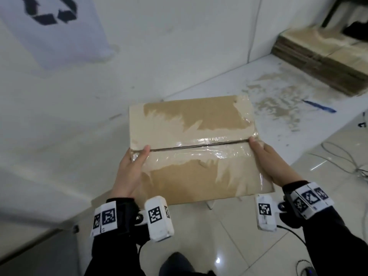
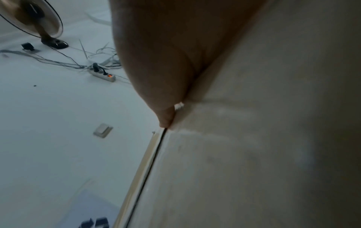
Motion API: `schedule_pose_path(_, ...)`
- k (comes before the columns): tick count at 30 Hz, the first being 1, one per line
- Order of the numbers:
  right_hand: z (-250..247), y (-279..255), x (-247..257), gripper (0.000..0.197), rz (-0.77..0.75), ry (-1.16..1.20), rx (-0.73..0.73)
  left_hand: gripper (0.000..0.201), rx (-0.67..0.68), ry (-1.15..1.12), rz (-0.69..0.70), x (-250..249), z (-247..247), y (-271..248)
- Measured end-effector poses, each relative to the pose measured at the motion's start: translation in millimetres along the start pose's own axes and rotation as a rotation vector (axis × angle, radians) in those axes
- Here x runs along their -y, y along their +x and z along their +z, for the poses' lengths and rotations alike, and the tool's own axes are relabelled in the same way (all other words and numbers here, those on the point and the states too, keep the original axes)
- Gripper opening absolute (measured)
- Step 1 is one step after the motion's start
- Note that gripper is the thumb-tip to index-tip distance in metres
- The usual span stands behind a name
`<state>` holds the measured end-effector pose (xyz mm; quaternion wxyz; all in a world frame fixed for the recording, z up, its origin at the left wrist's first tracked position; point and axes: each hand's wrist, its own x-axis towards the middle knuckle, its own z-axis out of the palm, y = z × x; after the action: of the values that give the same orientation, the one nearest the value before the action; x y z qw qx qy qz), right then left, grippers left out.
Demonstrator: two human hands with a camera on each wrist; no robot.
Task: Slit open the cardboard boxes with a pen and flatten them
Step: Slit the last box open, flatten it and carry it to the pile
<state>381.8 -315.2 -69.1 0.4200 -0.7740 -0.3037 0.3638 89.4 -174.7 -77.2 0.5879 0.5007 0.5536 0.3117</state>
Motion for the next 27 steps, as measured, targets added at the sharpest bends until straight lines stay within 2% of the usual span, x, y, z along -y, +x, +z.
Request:
schedule_pose_path(1, -20.5, 10.4, 0.3, 0.04, -0.004, -0.005, -0.018, 0.073, 0.012, -0.012, 0.007, -3.6, 22.8, 5.2)
schedule_pose_path(4, -73.4, 47.5, -0.1, 0.037, -0.014, -0.02, -0.077, 0.099, 0.013, -0.06, -0.028, -13.0, 89.1, 33.3)
schedule_pose_path(7, -119.6, 100.8, -8.3, 0.053, 0.038, -0.021, -0.127, 0.097, 0.049, -0.067, -0.024, -28.7, 157.3, 68.1)
schedule_pose_path(8, -134.4, 118.4, -11.0, 0.057, 0.054, -0.011, -0.133, 0.093, 0.064, -0.051, -0.017, -33.8, 180.3, 79.9)
schedule_pose_path(12, -190.1, 189.1, -24.1, 0.052, 0.099, -0.008, -0.158, 0.05, 0.098, 0.005, -0.045, -51.1, 265.1, 126.1)
schedule_pose_path(14, -213.9, 222.0, -30.3, 0.064, 0.147, -0.014, -0.149, 0.034, 0.119, 0.033, -0.082, -62.7, 299.5, 141.4)
schedule_pose_path(16, -236.4, 255.9, -38.9, 0.082, 0.192, -0.035, -0.137, 0.041, 0.12, 0.06, -0.103, -66.9, 328.0, 160.5)
schedule_pose_path(18, -254.3, 283.9, -46.2, 0.088, 0.227, -0.06, -0.121, 0.046, 0.109, 0.091, -0.116, -64.9, 350.0, 178.6)
schedule_pose_path(24, -292.8, 349.0, -50.8, 0.076, 0.194, -0.042, 0.001, 0.05, 0.046, 0.131, -0.16, -64.6, 398.4, 198.5)
schedule_pose_path(27, -304.8, 366.9, -53.3, 0.054, 0.199, -0.001, 0.086, 0.057, -0.028, 0.228, -0.164, -72.5, 413.0, 193.9)
